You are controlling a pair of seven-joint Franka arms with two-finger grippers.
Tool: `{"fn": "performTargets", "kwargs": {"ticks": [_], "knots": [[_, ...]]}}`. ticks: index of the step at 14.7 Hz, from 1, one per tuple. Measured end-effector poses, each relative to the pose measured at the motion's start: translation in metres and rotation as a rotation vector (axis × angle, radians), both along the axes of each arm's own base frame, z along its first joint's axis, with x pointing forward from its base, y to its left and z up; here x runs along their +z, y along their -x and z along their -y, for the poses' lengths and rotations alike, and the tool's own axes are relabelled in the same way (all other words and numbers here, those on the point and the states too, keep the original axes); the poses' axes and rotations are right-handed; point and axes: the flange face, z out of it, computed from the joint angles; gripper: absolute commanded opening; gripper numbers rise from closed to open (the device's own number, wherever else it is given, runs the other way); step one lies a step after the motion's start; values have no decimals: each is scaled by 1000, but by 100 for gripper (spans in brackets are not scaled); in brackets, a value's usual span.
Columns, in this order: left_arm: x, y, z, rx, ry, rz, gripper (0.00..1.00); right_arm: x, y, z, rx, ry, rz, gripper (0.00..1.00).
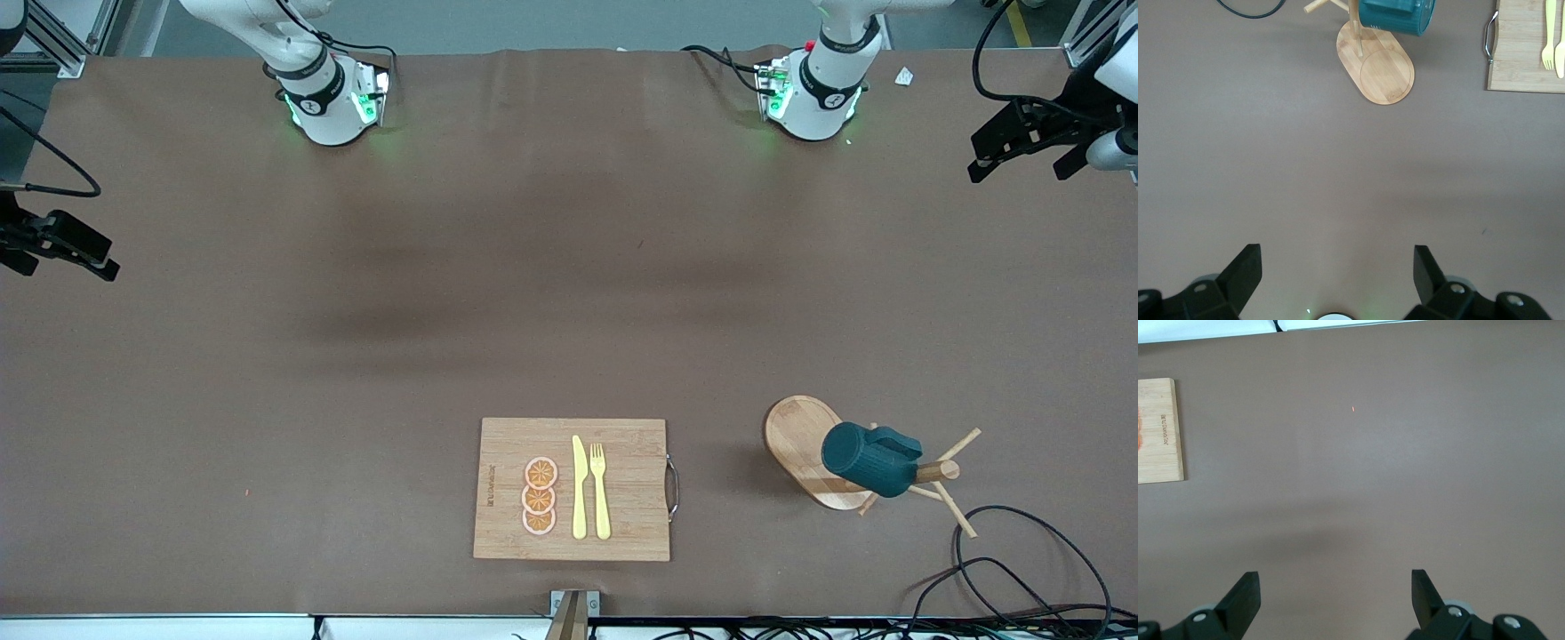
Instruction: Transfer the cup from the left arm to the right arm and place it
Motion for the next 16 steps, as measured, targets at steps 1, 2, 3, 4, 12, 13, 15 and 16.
{"fn": "performTargets", "kwargs": {"ticks": [1,2,3,4,12,13,15,16], "knots": [[0,0,0,0,0,-1,100,0,0,0,0,0,0,100],[-1,0,0,0,0,-1,100,0,0,0,0,0,0,100],[-1,-1,0,0,0,-2,100,0,0,0,0,0,0,100],[-1,-1,0,-1,0,-2,100,0,0,0,0,0,0,100],[-3,-31,-20,38,8,5,100,0,0,0,0,0,0,100],[-6,-36,-21,45,8,1,100,0,0,0,0,0,0,100],[-17,-52,-21,95,10,-11,100,0,0,0,0,0,0,100],[-26,-63,-21,137,11,-16,100,0,0,0,0,0,0,100]]}}
